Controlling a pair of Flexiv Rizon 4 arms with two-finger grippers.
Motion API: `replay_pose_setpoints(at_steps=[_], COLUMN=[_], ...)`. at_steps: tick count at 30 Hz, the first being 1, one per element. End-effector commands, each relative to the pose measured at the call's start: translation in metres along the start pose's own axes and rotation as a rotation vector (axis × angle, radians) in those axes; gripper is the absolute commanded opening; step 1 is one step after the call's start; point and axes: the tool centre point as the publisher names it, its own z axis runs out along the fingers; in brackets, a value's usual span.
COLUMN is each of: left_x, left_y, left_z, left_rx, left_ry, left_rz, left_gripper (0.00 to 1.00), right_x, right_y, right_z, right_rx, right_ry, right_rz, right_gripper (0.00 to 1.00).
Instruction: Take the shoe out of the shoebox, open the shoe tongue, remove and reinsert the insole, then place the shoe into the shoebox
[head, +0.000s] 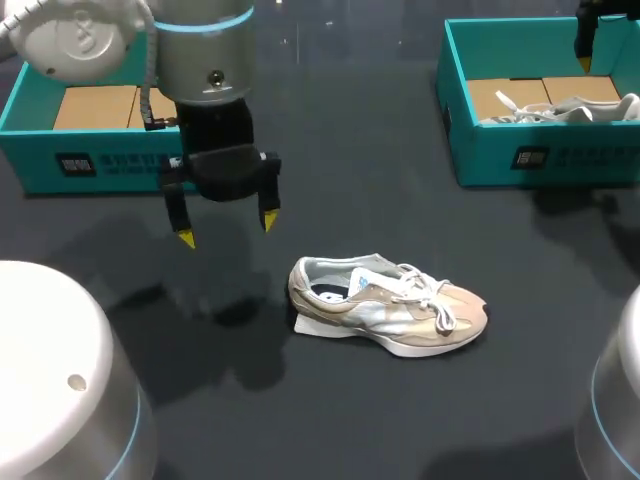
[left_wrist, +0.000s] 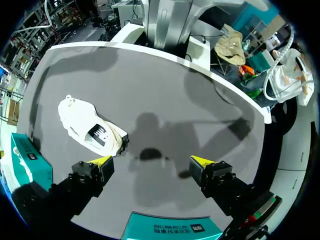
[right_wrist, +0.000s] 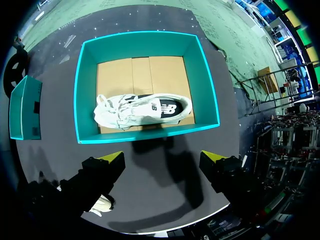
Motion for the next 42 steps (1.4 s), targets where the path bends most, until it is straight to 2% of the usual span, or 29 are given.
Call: replay_pose_setpoints(at_steps=[1, 3, 5, 10, 13, 14, 24, 25, 26, 30, 31, 33, 34, 42], left_x=[0.013, 0.013, 0.016, 0.019, 0.018, 0.018, 0.018, 0.016, 0.014, 0.019, 0.019, 0.025, 0.028, 0.028], left_y=[-0.002, -0.002, 0.005, 0.014, 0.022, 0.026, 0.026, 0.028, 0.032, 0.048, 0.05, 0.052, 0.052, 0.052], left_z=[0.002, 0.002, 0.005, 0.019, 0.024, 0.026, 0.026, 0.032, 0.039, 0.071, 0.076, 0.084, 0.086, 0.086], left_rx=[-0.007, -0.007, 0.03, 0.19, 0.323, 0.341, 0.341, 0.36, 0.439, 0.587, 0.61, 0.722, 0.746, 0.746], left_ry=[-0.106, -0.106, -0.137, -0.199, -0.262, -0.266, -0.266, -0.274, -0.277, -0.365, -0.381, -0.426, -0.43, -0.43], left_rz=[0.002, 0.002, -0.119, -0.307, -0.417, -0.453, -0.453, -0.474, -0.487, -0.6, -0.614, -0.633, -0.623, -0.623], left_gripper=[1.0, 1.0, 1.0, 1.0, 1.0, 1.0, 1.0, 1.0, 1.0, 1.0, 1.0, 1.0, 1.0, 1.0], right_x=[0.0, 0.0, 0.0, 0.0, 0.0, 0.0, 0.0, 0.0, 0.0, 0.0, 0.0, 0.0, 0.0, 0.0], right_y=[0.0, 0.0, 0.0, 0.0, 0.0, 0.0, 0.0, 0.0, 0.0, 0.0, 0.0, 0.0, 0.0, 0.0], right_z=[0.0, 0.0, 0.0, 0.0, 0.0, 0.0, 0.0, 0.0, 0.0, 0.0, 0.0, 0.0, 0.0, 0.0], right_rx=[0.001, 0.001, 0.001, 0.001, 0.001, 0.001, 0.001, 0.001, 0.001, 0.001, 0.001, 0.001, 0.001, 0.001], right_ry=[-0.001, -0.001, -0.001, -0.001, -0.001, -0.001, -0.001, -0.001, -0.001, -0.001, -0.001, -0.001, -0.001, -0.001], right_rz=[0.001, 0.001, 0.001, 0.001, 0.001, 0.001, 0.001, 0.001, 0.001, 0.001, 0.001, 0.001, 0.001, 0.001], right_gripper=[1.0, 1.0, 1.0, 1.0, 1.0, 1.0, 1.0, 1.0, 1.0, 1.0, 1.0, 1.0, 1.0, 1.0])
